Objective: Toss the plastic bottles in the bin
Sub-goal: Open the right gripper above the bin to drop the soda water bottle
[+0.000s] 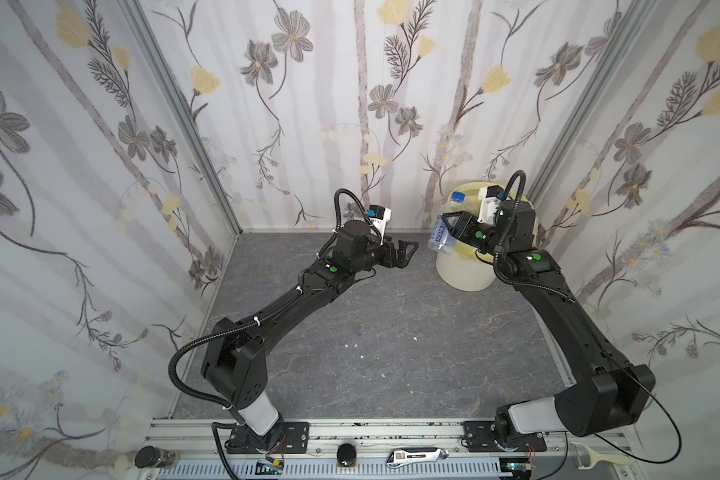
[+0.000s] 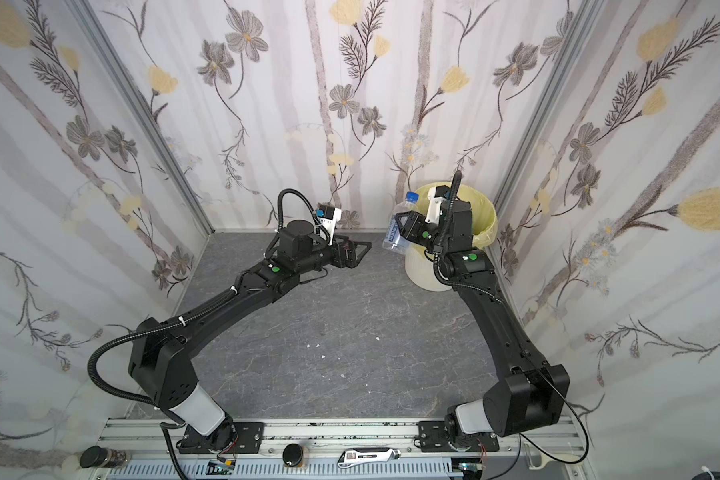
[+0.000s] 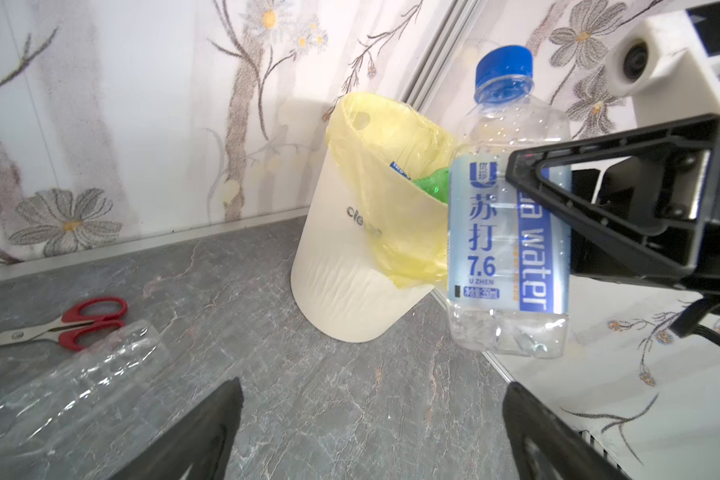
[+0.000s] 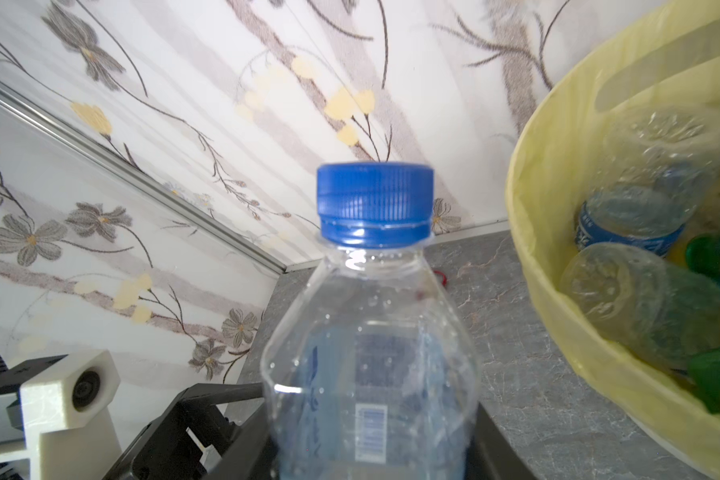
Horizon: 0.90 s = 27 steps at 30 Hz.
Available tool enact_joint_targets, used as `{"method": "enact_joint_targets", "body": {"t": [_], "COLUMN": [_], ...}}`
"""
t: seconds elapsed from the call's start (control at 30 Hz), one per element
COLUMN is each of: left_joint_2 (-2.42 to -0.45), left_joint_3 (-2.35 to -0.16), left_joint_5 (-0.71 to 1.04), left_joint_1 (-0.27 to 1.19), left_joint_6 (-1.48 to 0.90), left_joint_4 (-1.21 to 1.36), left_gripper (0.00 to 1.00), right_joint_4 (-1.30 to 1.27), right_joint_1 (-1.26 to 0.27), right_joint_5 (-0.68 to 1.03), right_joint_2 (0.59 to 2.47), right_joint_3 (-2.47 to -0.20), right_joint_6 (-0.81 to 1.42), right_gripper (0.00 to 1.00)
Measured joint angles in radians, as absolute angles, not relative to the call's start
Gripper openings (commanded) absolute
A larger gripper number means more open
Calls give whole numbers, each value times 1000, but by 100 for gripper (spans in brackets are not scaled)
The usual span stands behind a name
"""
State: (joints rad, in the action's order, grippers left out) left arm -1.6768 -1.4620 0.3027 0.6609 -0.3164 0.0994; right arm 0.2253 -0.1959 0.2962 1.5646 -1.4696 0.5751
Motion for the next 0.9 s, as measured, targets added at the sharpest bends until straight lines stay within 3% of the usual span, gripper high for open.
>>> {"method": "enact_joint_targets", "body": {"t": [0.5,0.9], "left_joint_2": [-1898,-1918], "left_joint_3": [-1852,-1919], "left_joint_5": [210,178], "left_joint_1": [781,805], "left_joint_6": [-169,-112], "left_joint_4": [15,-4], "left_gripper": [100,100], "right_joint_4": [324,318], "right_joint_1": [110,224], "right_joint_5": [353,358], "right_joint_2": [1542,1528], "right_joint_3": [-1774,-1972], "right_joint_6": [562,591], "right_gripper": [52,51]}}
